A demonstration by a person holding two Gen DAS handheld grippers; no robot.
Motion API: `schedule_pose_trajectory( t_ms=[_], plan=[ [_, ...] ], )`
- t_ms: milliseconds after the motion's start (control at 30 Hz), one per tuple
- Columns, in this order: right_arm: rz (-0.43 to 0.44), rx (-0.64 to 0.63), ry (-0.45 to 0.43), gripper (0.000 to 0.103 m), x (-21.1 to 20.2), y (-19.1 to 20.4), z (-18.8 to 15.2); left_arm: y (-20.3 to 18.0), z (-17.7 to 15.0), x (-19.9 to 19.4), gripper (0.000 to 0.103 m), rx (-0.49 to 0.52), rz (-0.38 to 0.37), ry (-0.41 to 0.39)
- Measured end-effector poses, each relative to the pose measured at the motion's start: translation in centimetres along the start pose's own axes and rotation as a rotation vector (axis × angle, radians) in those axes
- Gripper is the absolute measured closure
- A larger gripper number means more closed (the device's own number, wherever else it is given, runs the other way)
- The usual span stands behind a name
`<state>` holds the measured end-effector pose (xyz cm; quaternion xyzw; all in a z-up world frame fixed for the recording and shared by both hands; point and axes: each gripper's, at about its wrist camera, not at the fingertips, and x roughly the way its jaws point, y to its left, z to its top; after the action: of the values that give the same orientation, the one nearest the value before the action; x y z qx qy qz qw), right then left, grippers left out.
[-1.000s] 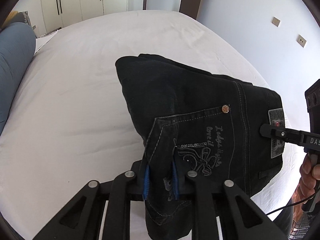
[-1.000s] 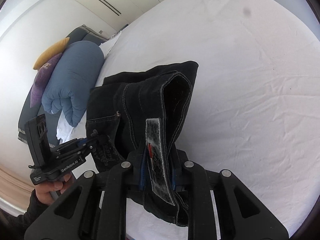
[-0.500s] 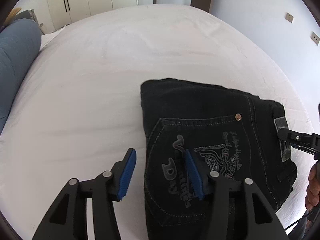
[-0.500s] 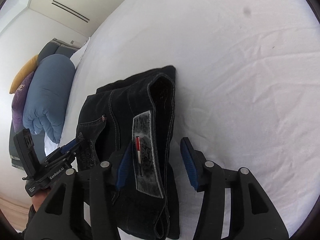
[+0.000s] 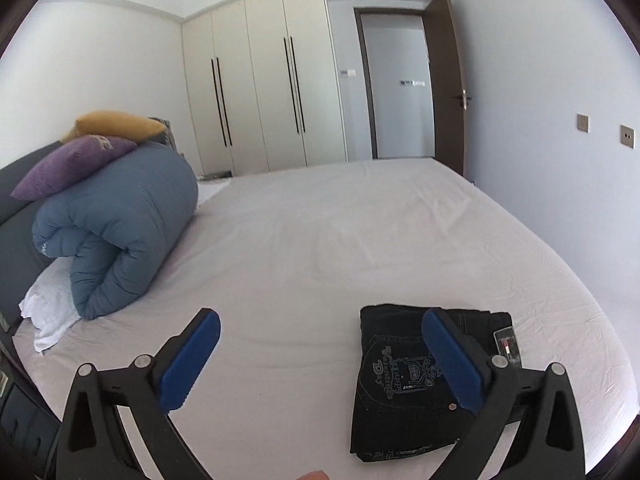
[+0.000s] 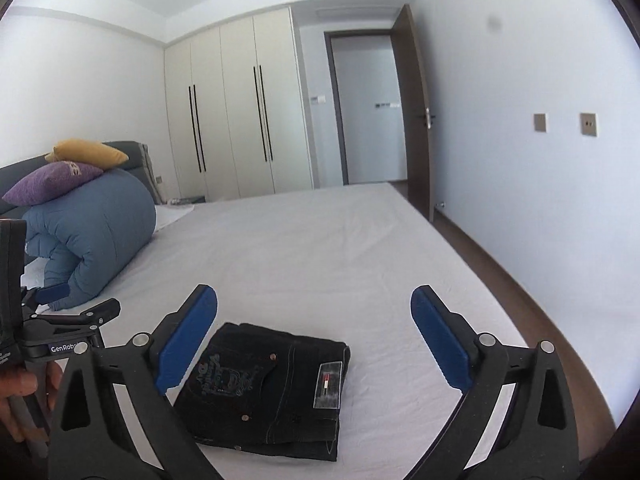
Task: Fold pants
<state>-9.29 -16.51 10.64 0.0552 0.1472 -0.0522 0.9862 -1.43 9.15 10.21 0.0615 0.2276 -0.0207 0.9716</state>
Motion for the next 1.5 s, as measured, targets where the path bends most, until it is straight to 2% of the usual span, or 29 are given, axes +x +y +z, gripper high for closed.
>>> schedule_pose_trajectory(
  t_ms=[67,133,167,300,400,533,900,1500],
  plan=[
    [-0.021,-0.009,-0.004,0.000,-2.3,0.7,0.4,0.5,-0.1,-3.4,0.000,-0.010,-0.012,-0.037],
    [-0.005,-0.009,0.020,0.000,-4.3,1.9,0.5,0.5,-0.4,-5.2,0.000,-0.043,-0.081,-0.041],
    [-0.001,-0.011,0.044,0.000,-5.2,2.3,0.5,0.7,-0.3,-6.0,0.000,-0.065,-0.112,-0.029],
    [-0.040,-0.024,0.169,0.000,-7.8,3.8,-0.1,0.7,-1.1,-6.3,0.000,-0.116,-0.156,0.028],
    [-0.039,-0.006,0.206,0.000,-10.4,3.9,-0.2,0.6,-1.4,-6.1,0.000,-0.110,-0.136,0.078],
    [-0.084,-0.024,0.224,0.000,-12.8,4.3,0.1,0.4,-1.9,-6.6,0.000,-0.090,-0.124,0.104],
    [-0.110,0.012,0.293,0.000,-11.3,3.5,0.3,-0.7,-3.4,-5.3,0.000,-0.072,-0.147,0.175],
    [-0.095,0.007,0.331,0.000,-9.3,4.1,-0.6,-0.7,-4.0,-4.4,0.000,-0.075,-0.136,0.205]
  ],
)
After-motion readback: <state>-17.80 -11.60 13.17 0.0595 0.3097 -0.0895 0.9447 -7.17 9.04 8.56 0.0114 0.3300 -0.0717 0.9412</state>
